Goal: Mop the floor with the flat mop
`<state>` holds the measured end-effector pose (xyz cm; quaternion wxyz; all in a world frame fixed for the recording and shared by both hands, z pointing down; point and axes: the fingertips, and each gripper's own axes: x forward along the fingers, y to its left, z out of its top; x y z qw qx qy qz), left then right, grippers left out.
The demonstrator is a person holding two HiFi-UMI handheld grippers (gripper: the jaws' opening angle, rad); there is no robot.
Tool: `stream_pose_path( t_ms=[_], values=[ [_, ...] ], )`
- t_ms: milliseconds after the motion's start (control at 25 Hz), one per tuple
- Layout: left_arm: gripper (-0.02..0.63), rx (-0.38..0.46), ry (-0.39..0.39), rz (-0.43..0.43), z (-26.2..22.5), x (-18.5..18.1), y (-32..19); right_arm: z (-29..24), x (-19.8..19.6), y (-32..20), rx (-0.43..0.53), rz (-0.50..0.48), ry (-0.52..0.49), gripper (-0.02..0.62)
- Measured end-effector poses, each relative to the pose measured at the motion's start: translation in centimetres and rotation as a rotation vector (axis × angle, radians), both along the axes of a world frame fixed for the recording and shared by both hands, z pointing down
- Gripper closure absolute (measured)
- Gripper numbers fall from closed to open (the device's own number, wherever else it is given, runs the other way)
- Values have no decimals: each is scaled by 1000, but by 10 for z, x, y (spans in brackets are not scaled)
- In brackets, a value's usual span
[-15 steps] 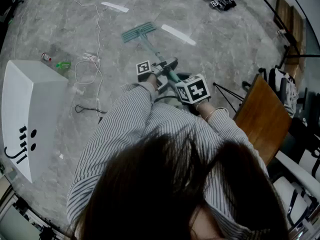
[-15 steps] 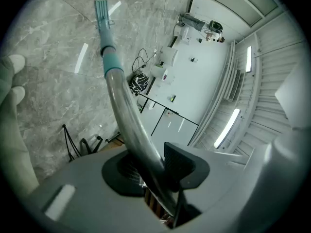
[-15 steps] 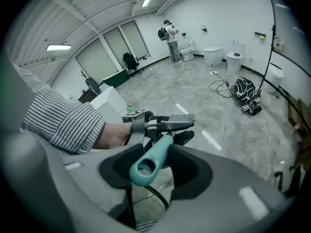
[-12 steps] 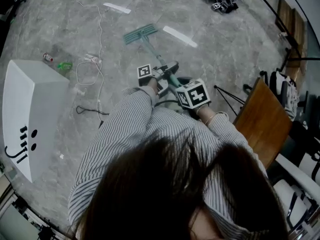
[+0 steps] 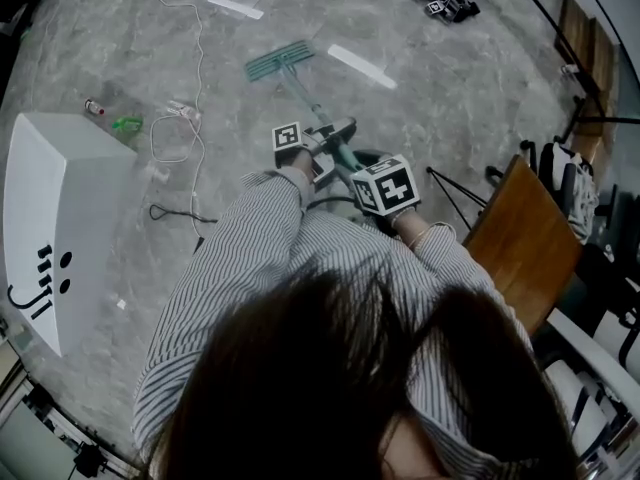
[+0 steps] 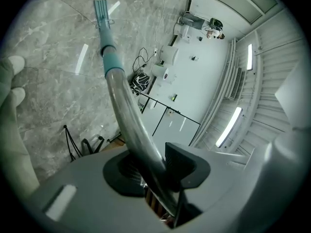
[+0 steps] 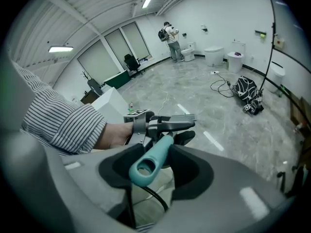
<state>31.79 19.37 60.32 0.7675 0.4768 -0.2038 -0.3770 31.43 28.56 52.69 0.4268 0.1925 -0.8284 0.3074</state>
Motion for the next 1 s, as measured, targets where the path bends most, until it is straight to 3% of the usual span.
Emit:
stream_pose_path(
  t_ms=[200,480,640,760,880,1000],
  values=[
    [483,-10,13,-38,4,2,-12,3,4,-11,8,-18,-6,416],
    [485,-2,5,-35,7,-20,-61,4,-15,-63,22,53,-47,425],
    [485,4,2,-50,12,-62,-105,12,-56,-107,36,40,-43,426],
    [491,-12,8,-13,15,-105,-143,15,-101,-146,36,44,-45,426],
    [490,-9,0,51,11,-154,-185,10,-155,-192,36,86,-57,426],
    [486,6,16,51,1,-202,-234,7,-206,-246,40,154,-52,437]
  ],
)
